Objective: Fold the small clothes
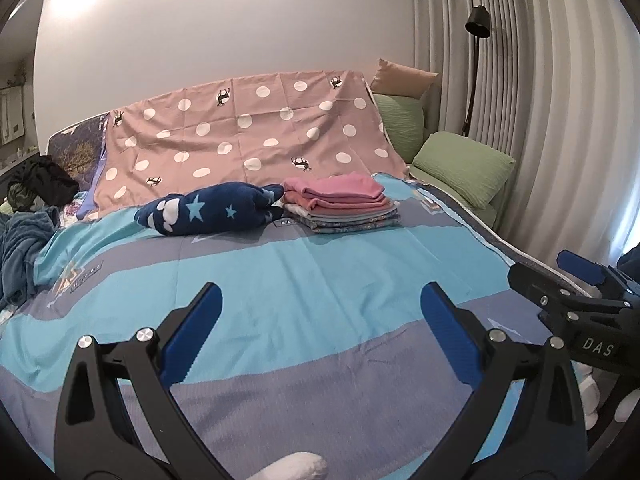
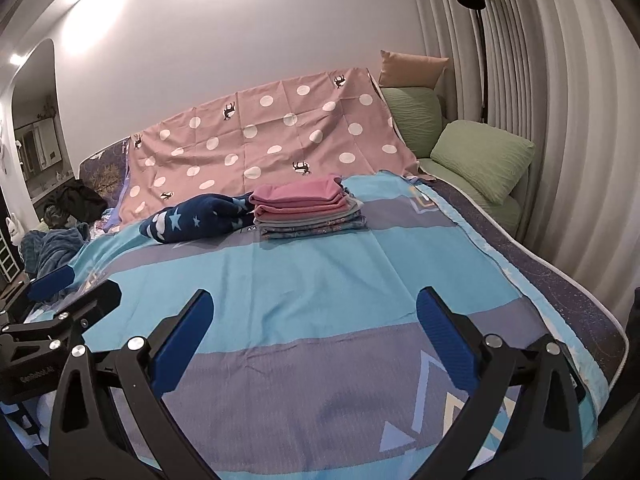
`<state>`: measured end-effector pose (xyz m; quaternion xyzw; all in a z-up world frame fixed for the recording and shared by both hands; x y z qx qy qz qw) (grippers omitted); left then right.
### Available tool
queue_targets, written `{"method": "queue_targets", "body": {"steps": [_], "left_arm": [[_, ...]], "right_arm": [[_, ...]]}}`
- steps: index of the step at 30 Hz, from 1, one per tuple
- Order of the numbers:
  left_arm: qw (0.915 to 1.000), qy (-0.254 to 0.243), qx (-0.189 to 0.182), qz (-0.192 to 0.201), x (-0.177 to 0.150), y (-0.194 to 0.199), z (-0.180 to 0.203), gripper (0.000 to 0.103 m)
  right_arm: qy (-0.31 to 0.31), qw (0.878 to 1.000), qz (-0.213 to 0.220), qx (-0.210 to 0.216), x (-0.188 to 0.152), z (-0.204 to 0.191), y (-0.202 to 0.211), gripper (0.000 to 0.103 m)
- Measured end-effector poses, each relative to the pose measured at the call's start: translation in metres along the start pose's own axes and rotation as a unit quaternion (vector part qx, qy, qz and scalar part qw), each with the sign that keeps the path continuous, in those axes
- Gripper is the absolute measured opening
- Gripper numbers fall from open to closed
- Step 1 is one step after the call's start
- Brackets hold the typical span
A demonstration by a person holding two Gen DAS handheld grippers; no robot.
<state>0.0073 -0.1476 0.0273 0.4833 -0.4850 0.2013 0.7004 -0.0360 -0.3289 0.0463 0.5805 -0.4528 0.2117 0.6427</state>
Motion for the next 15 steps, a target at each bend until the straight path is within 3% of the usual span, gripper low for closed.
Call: {"method": "queue_targets", "body": {"steps": [15], "left_arm": [[0.9996,-0.002,0.006,-0.026,-0.010,-0.004,0.012,0.101]], "right_arm": [[-0.008,1.000,-0.023,0.007,-0.010,0.007,-0.003,0.102]]}}
Point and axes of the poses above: each gripper's, at about its wrist camera, not at the fingertips, and y roughly against the way its jaws point, z to its right, x to its top, the point moved 3 cm from there along -y, roughly the way its jaws point, and after that the axes turned 8 degrees about -x, right-handed, at the moved point
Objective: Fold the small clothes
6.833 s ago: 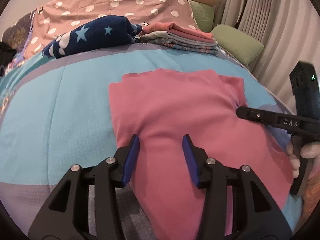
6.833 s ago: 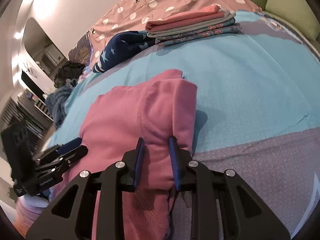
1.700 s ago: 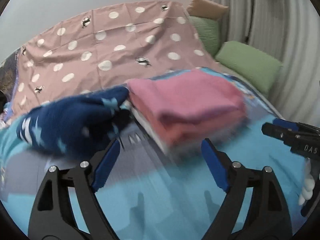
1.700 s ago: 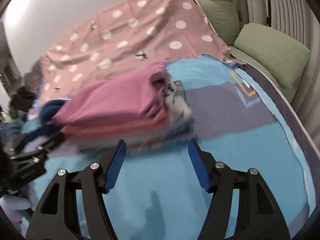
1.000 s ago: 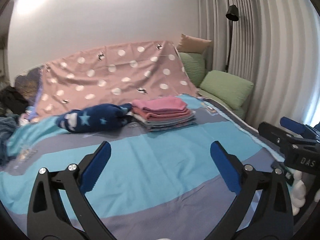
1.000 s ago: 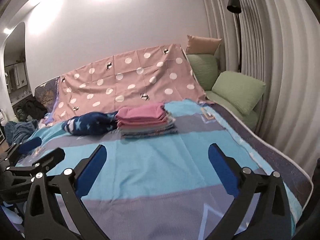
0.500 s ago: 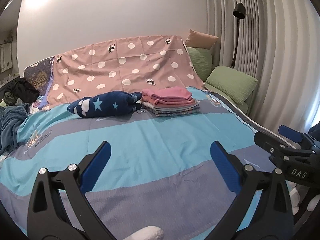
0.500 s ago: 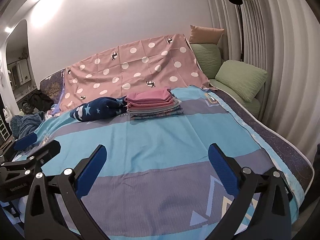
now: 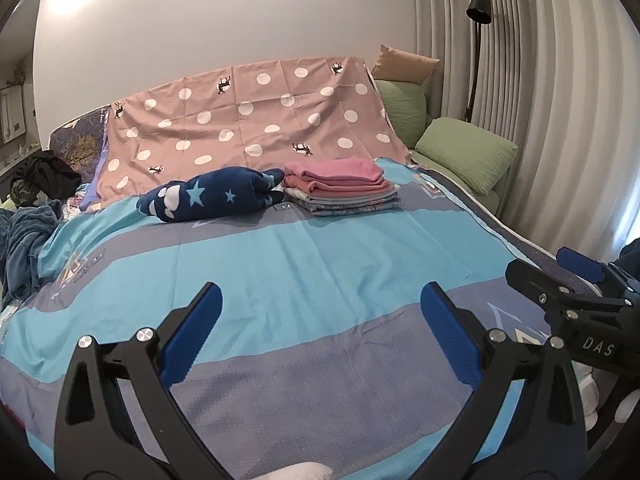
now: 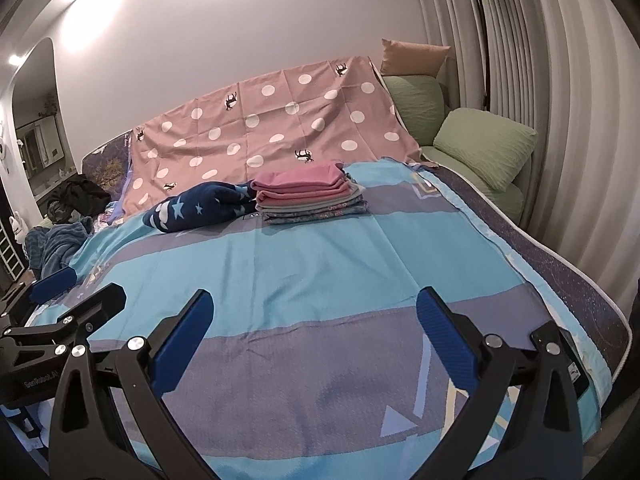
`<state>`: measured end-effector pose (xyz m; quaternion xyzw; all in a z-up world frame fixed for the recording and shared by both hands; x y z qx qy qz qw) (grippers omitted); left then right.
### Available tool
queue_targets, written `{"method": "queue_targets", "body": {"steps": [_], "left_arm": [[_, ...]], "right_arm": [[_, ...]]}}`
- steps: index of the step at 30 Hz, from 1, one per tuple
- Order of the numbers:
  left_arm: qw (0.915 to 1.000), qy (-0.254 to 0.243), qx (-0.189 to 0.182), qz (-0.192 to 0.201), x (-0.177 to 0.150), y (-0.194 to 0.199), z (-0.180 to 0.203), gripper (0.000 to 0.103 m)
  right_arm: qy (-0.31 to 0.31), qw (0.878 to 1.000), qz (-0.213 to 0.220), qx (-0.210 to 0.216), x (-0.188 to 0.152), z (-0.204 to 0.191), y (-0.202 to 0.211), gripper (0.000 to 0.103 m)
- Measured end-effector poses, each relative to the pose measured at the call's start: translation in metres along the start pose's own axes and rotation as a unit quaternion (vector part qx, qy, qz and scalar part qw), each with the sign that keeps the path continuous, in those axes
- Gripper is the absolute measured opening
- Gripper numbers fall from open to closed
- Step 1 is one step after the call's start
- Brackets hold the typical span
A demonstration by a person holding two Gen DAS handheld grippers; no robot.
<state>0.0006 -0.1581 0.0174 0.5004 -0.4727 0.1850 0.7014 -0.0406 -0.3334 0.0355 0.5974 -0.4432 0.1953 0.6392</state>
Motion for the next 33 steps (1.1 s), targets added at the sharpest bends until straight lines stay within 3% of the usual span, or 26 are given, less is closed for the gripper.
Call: {"method": "queue_targets", "body": {"steps": [33], "left_arm": [[0.9997,0.008,0.003,-0.023,-0.016,-0.012,-0.003,0.101]], "right_arm": [[0.021,1.000,-0.021,0.006,-0.006,-0.015,-0.009,0.102]]}}
Point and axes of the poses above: each gripper's, at about its wrist camera, not at the fingertips, and y roughly against the way its jaws point, z to its right, x to its top, the point moved 3 cm from there along -y, roughly the way its jaws point, and after that the axes turned 8 degrees about -x, right-handed, at the moved point
